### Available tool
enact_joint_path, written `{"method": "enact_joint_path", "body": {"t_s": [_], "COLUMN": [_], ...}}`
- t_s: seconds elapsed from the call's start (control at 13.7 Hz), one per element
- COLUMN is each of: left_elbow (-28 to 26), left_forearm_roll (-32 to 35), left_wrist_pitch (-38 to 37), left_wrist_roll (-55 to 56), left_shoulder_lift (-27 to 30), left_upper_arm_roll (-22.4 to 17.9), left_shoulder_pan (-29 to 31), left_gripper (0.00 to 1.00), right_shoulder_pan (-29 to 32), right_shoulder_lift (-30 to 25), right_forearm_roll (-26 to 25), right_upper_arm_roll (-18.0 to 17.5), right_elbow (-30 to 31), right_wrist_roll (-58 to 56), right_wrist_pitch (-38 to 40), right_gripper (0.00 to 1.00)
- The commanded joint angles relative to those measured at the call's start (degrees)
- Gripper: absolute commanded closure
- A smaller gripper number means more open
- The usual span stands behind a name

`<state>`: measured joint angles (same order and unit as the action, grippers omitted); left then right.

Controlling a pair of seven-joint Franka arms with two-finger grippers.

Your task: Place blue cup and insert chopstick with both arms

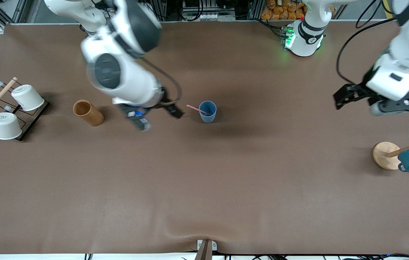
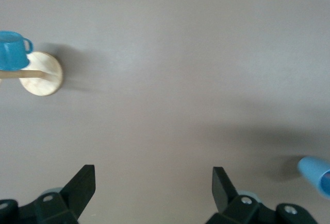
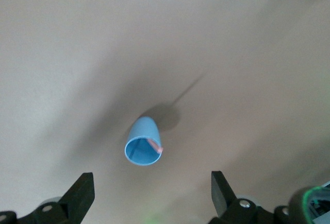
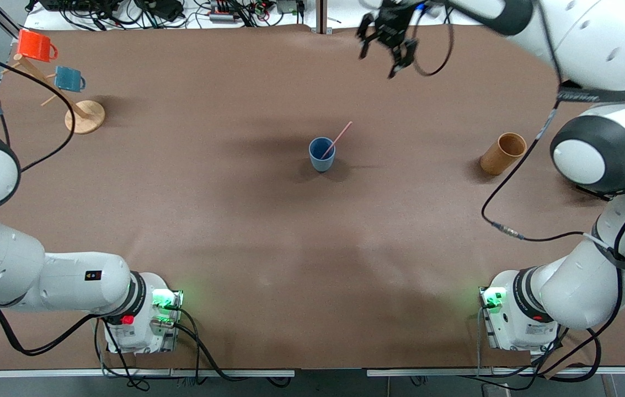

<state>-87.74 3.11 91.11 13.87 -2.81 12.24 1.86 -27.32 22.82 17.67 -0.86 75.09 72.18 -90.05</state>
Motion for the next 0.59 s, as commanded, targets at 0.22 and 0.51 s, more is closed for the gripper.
{"method": "enact_joint_path", "body": {"t_s": [0.22, 0.51], "left_elbow": [-0.9, -1.0], "left_forearm_roll": [-3.9, -3.5], "left_wrist_pitch": [-3.1, -3.2], "left_wrist_roll": [-9.7, -9.7], "left_shoulder_lift": [2.6, 3.8], "left_upper_arm_roll": [-6.2, -6.2], "left_shoulder_pan": [0.4, 0.3], "left_gripper": [0.00, 0.00], "right_shoulder_pan": [13.7, 23.4], "right_shoulder_lift": [-1.3, -1.9], "right_forearm_roll": [-1.5, -4.7], "right_upper_arm_roll": [-1.2, -1.6], "right_elbow": [-3.0, -3.0], "right_wrist_roll": [-22.7, -44.0], "right_wrist_pitch": [7.5, 9.4], "right_gripper": [0.00, 0.00]}}
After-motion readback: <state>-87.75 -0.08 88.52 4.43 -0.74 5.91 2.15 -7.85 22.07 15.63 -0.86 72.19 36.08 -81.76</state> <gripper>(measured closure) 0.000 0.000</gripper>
